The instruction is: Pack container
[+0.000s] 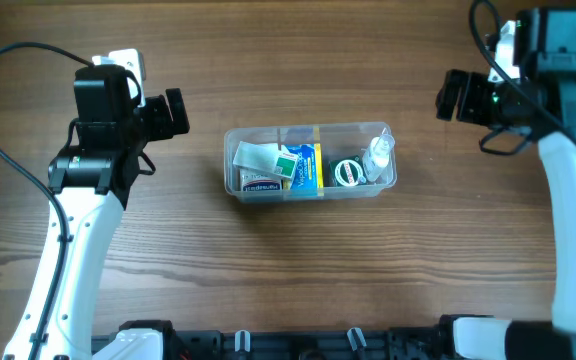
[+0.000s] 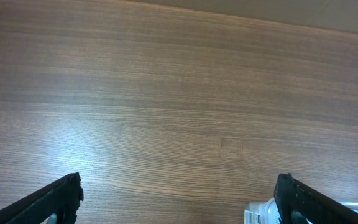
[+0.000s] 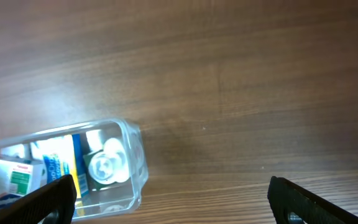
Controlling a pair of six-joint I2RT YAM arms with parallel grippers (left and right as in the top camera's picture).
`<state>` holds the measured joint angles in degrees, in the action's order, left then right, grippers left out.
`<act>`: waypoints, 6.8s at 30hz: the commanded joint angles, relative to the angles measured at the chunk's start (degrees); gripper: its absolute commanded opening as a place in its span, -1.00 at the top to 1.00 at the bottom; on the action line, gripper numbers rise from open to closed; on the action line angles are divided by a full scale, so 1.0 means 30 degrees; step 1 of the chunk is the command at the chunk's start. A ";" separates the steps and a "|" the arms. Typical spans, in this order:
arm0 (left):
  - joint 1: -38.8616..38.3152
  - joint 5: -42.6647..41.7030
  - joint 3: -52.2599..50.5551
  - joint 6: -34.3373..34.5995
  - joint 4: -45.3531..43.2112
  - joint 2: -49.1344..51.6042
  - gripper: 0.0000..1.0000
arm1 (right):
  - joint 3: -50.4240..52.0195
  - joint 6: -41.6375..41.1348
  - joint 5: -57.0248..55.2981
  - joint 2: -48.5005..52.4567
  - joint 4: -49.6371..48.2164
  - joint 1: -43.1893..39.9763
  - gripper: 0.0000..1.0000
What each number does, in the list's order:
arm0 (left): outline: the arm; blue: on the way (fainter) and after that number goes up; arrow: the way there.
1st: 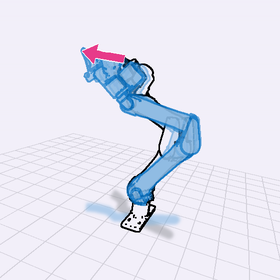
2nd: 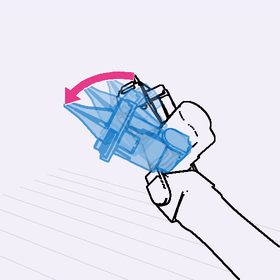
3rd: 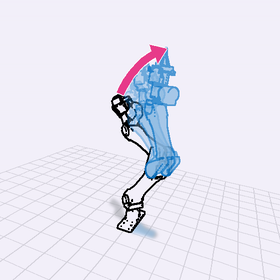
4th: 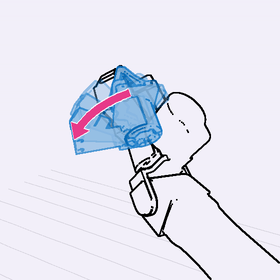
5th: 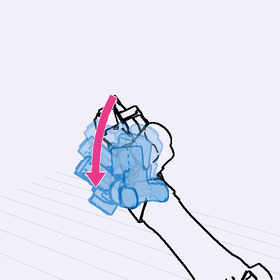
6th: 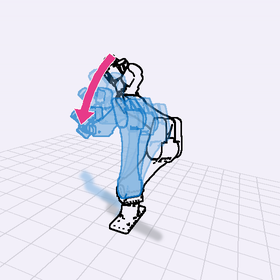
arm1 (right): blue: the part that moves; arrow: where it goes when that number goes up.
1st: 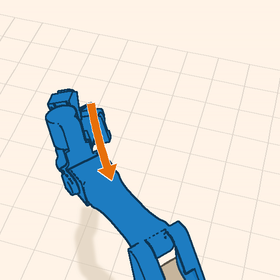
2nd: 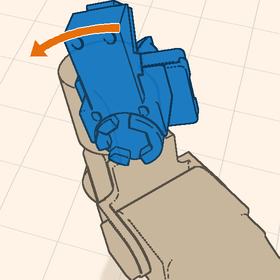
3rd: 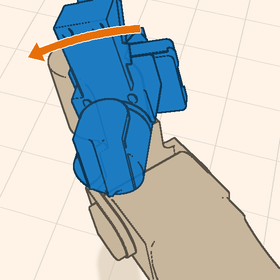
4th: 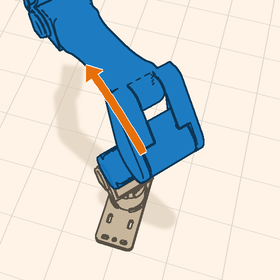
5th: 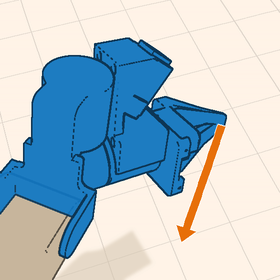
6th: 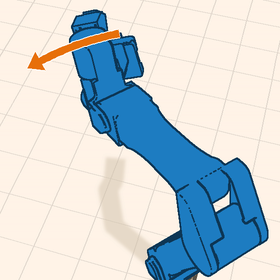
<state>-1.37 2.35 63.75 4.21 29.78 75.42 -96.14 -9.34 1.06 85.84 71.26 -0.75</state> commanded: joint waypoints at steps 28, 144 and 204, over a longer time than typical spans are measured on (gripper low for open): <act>0.0087 0.0248 0.0219 0.0328 -0.0036 -0.0080 -0.99 | 0.2798 0.0546 -0.0102 -2.2658 0.2484 0.0066 -0.99; 0.0036 0.0248 -0.9559 0.0328 0.0459 -0.9697 -1.00 | 3.1940 0.2106 0.3614 -2.8523 -2.4079 0.0066 -1.00; 0.0299 -0.1763 -2.1143 0.0197 -0.8517 -2.5092 -0.99 | 3.1948 0.2106 0.3614 -2.8523 -2.4079 0.0066 -0.99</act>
<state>-0.99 -1.65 0.80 4.21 4.27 0.82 -0.36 -3.73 10.98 0.89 -0.80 -0.75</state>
